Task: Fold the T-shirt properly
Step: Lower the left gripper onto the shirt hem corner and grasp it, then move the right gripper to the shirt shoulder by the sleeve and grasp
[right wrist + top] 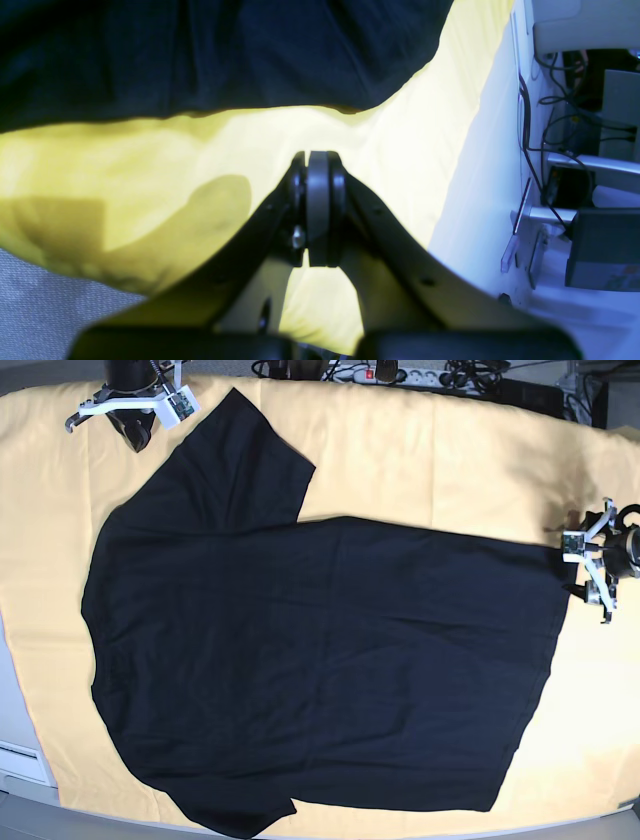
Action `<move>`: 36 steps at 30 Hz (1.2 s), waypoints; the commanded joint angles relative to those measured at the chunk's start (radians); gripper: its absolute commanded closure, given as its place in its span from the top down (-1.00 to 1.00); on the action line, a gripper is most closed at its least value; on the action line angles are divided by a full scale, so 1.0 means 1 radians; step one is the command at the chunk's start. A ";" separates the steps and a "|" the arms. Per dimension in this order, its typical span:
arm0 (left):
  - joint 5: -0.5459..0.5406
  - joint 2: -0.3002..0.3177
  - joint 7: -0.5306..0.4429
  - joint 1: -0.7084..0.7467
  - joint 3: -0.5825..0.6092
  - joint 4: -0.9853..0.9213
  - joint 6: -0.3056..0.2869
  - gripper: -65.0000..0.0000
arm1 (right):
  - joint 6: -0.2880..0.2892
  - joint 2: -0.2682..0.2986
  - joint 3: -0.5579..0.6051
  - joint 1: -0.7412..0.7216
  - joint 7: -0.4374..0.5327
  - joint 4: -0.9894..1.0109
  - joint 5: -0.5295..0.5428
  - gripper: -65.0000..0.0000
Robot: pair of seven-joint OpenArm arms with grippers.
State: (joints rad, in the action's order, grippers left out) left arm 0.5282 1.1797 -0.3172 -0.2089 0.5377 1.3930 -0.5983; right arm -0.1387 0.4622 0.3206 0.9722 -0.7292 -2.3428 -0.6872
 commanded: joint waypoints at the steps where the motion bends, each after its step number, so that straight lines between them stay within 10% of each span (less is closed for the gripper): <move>1: -0.005 0.024 0.001 -0.016 -0.012 0.004 0.011 0.23 | -0.014 0.003 0.000 0.012 0.008 -0.013 -0.015 -1.00; 14: -0.039 -0.005 0.003 -0.016 -0.012 -0.045 0.053 0.18 | -0.014 0.003 0.000 0.012 0.008 -0.013 -0.015 -1.00; 23: -0.069 -0.003 0.004 -0.019 -0.012 0.047 -0.028 -1.00 | -0.014 0.003 0.000 0.012 0.008 -0.013 -0.015 -1.00; 36: -0.070 0.037 0.080 -0.019 -0.013 0.115 -0.037 -1.00 | -0.014 0.003 0.000 0.011 0.018 -0.013 -0.015 -1.00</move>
State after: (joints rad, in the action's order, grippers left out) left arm 0.4686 1.1851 -0.2344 -0.2111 0.5369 1.5002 -0.6441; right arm -0.1387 0.4618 0.3206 0.9722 -0.7261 -2.3428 -0.6872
